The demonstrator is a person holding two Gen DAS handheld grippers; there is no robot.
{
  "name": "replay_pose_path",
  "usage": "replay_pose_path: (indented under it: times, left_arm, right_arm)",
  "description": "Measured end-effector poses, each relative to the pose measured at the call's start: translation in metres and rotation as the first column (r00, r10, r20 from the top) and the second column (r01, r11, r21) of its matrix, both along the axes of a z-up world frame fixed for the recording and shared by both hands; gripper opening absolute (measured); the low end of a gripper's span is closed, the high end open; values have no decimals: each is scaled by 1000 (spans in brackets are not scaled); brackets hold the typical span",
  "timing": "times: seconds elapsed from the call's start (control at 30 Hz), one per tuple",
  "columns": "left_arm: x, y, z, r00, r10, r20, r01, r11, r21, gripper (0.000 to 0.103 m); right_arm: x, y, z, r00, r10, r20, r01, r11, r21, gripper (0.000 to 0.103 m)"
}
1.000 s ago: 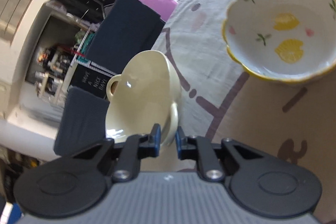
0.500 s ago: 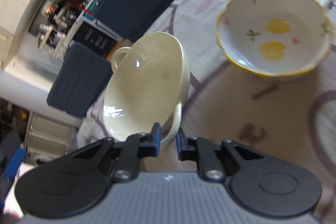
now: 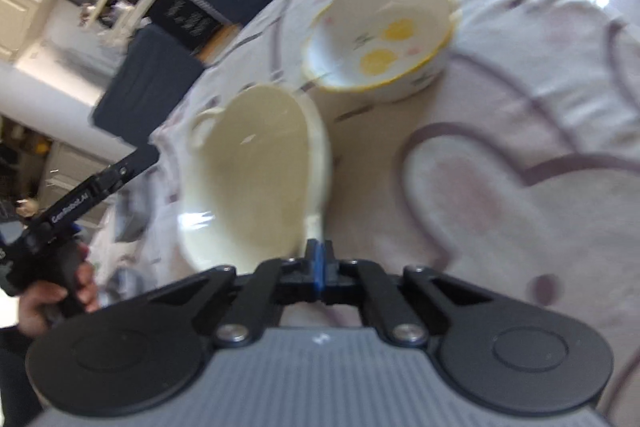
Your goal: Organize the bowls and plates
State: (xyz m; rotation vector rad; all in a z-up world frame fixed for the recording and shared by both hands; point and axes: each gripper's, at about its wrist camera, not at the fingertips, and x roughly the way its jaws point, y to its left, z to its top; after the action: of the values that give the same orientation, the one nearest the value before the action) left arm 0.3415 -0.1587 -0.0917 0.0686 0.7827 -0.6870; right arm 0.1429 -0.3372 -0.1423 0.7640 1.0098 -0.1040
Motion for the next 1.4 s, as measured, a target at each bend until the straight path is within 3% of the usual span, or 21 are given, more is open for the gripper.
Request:
replay_pose_path:
  times: [0.2, 0.3, 0.33, 0.4, 0.53, 0.67, 0.7, 0.73, 0.83, 1.1, 1.4]
  left_arm:
    - [27, -5, -15, 997, 61, -53, -60, 998, 7, 54]
    - [40, -9, -20, 993, 58, -104, -60, 998, -12, 54]
    - [43, -11, -22, 991, 55, -122, -58, 998, -15, 51]
    - [49, -15, -27, 986, 57, -154, -62, 998, -27, 44]
    - [56, -15, -32, 977, 86, -195, -99, 993, -58, 27]
    - [61, -10, -36, 968, 104, -227, -124, 989, -77, 21]
    - [62, -8, -37, 967, 108, -232, -129, 988, -80, 17]
    - [63, -6, -37, 965, 108, -240, -131, 988, -85, 16]
    - [60, -4, -36, 968, 101, -231, -123, 989, -82, 13]
    - [45, 2, -32, 976, 86, -202, -92, 996, -22, 10]
    - [15, 32, -31, 968, 85, -236, -94, 995, -26, 13]
  right_arm:
    - [-10, -3, 2, 999, -15, 34, 13, 999, 46, 1]
    - [-13, -7, 1, 996, -81, 39, 76, 990, 117, 12]
    - [-13, -7, 1, 994, -101, 30, 96, 987, 128, 25]
    - [-12, -4, 0, 993, -119, 14, 116, 984, 134, 36]
    - [-9, 9, -7, 992, -126, 3, 124, 978, 165, 35]
    - [-4, 22, -15, 991, -129, -29, 132, 979, 156, 35]
    - [-3, 24, -18, 990, -133, -40, 137, 978, 157, 29]
    - [-5, 26, -19, 990, -133, -47, 139, 977, 160, 22]
    - [-8, 21, -20, 989, -139, -41, 144, 977, 157, 16]
    - [-15, 6, -13, 986, -164, -10, 165, 980, 115, 13]
    - [-9, -6, -8, 977, -203, 60, 202, 979, 11, 9]
